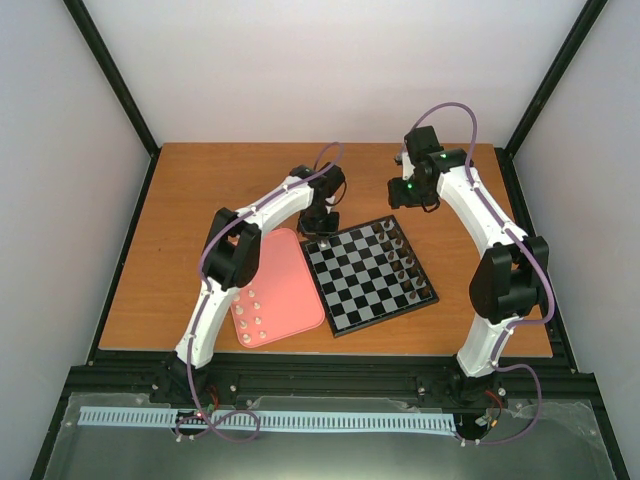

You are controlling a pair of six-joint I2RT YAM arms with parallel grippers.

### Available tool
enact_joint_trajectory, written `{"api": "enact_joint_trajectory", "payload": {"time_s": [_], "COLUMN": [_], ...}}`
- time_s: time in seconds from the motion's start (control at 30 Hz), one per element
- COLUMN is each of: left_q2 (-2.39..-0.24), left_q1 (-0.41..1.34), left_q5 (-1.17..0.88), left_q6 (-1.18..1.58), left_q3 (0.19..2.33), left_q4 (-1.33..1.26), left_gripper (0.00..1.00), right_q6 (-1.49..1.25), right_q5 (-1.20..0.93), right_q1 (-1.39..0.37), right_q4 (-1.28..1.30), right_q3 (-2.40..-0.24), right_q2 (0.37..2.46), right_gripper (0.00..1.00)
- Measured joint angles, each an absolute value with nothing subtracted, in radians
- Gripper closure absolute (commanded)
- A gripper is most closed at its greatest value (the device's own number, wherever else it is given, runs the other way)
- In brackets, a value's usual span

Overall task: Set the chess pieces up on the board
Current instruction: Place the chess piece on the chessboard, then pick up the chess piece from the storage box.

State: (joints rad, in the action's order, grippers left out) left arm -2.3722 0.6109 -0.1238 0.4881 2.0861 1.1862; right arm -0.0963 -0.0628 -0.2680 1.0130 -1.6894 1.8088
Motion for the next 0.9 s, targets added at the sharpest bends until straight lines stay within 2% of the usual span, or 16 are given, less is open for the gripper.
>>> {"api": "enact_joint_trajectory", "payload": {"time_s": [0.07,0.47,0.6,0.73,0.8,0.9], "left_q2": [-2.372,-2.377,-2.374,-2.328,-2.260,-2.112], "left_q1": [0.611,0.611,0.611,0.607,0.593,0.560], "left_q5": [-0.123,-0.122,-0.114,-0.081,-0.064,-0.043], "left_q6": [0.484,0.467,0.459,0.452,0.453,0.467], "left_q3": [2.086,2.086,2.097,2.082,2.021,1.880], "left_q4": [1.186,1.187,1.201,1.204,1.192,1.174], "left_gripper": [0.82,0.41,0.32,0.30,0.21,0.23], "right_q6": [-0.096,-0.093,-0.093,-0.093,-0.093,-0.093], "right_q5": [-0.064,-0.068,-0.070,-0.080,-0.086,-0.094], "right_q1": [-0.268,-0.268,-0.268,-0.268,-0.268,-0.268], "right_q4": [1.013,1.013,1.013,1.013,1.013,1.012], "right_q3": [-1.689,-1.689,-1.689,-1.689,-1.689,-1.689], "right_q2": [1.809,1.809,1.809,1.809,1.809,1.809], "right_gripper": [0.40,0.40,0.40,0.40,0.40,0.40]}}
